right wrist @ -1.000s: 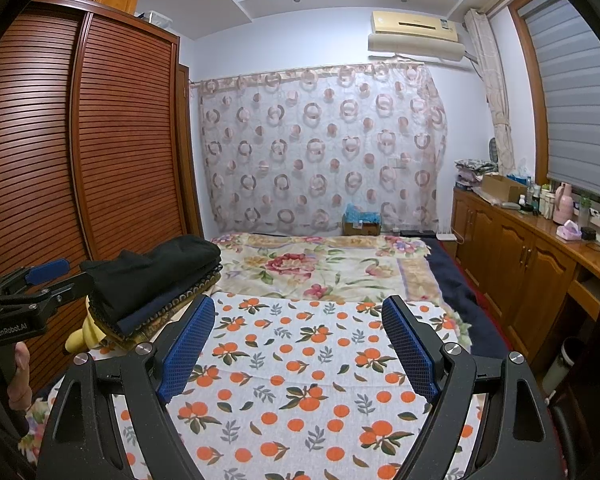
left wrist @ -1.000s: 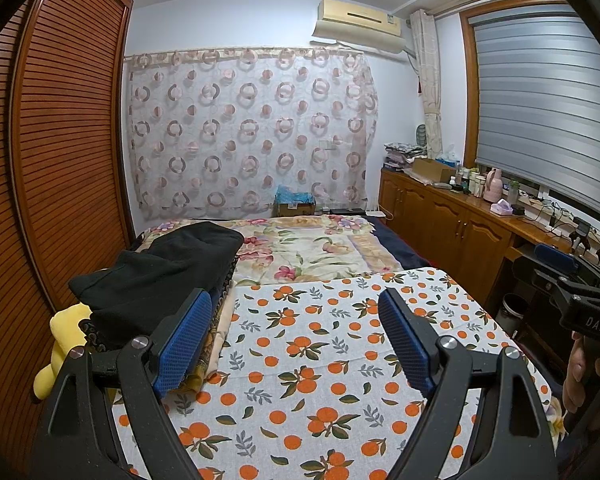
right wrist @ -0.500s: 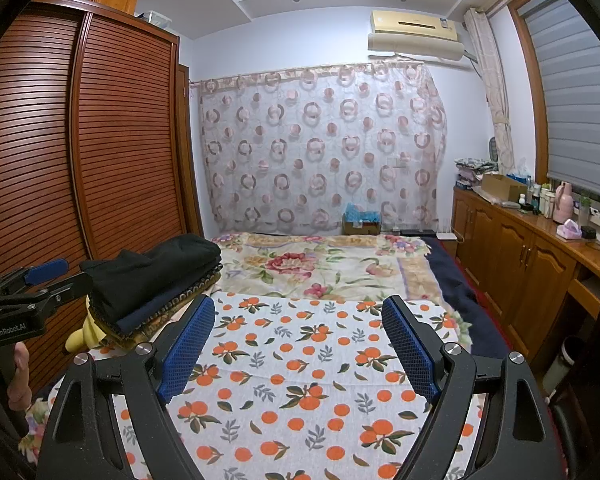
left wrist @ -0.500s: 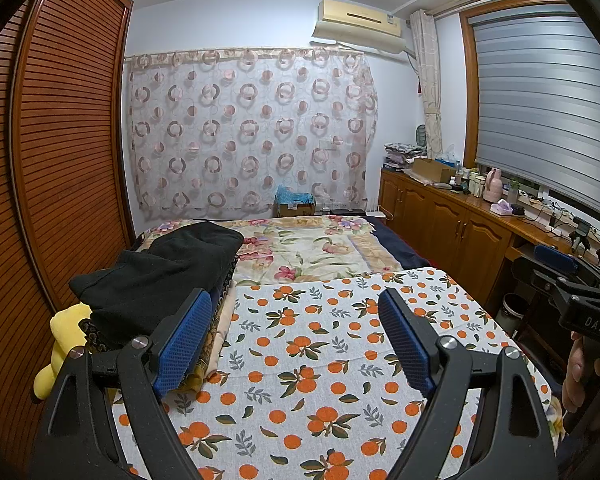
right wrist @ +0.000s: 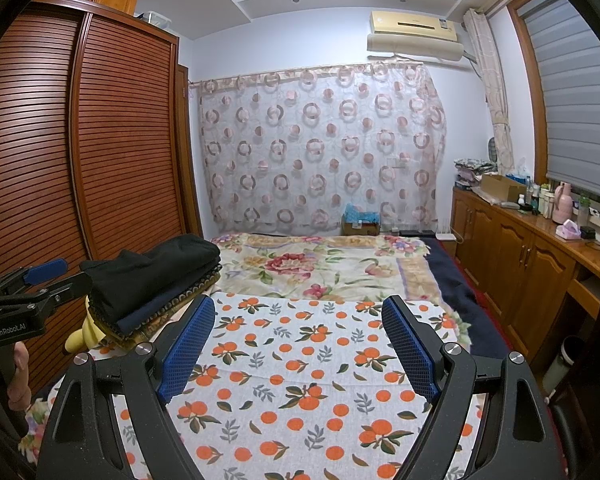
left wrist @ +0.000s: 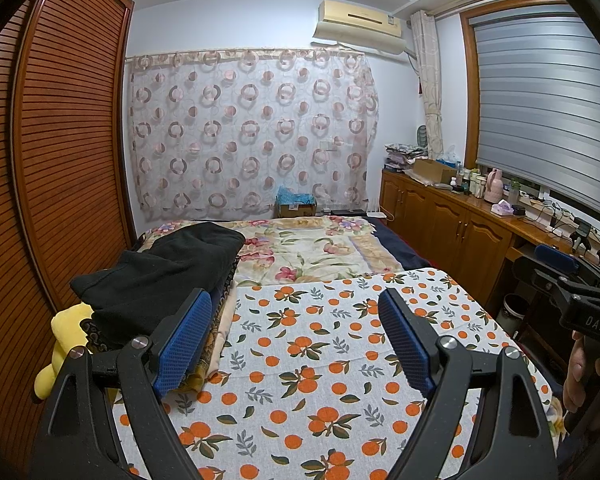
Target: Fold small clothes
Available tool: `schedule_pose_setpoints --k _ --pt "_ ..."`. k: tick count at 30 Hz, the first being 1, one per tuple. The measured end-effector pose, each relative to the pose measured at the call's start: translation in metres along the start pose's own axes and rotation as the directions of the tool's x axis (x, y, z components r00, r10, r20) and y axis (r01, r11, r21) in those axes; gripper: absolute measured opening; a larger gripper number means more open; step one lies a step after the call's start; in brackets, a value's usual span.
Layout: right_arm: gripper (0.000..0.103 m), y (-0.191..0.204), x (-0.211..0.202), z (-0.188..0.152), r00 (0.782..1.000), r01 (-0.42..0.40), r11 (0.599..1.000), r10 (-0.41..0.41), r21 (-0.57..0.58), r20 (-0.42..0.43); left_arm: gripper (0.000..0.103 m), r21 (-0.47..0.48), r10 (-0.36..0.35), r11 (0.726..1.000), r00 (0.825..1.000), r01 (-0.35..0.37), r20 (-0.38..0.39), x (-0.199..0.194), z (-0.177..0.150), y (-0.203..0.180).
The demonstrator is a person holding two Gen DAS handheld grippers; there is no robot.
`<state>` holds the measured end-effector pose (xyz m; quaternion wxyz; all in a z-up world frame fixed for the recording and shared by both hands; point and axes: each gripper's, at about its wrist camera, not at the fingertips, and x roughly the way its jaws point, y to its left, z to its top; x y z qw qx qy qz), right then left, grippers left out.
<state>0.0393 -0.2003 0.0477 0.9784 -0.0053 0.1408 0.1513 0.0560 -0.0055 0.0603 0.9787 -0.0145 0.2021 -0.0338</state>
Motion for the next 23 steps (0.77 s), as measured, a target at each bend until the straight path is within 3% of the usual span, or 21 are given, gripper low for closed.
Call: schedule_pose_setpoints --k 23 --pt "0.087 -0.0012 -0.0007 0.0000 1.000 -0.001 1.000 0.001 -0.003 0.004 0.086 0.002 0.001 1.000 1.000 -0.001 0.000 0.0000 -0.0005 -0.0003"
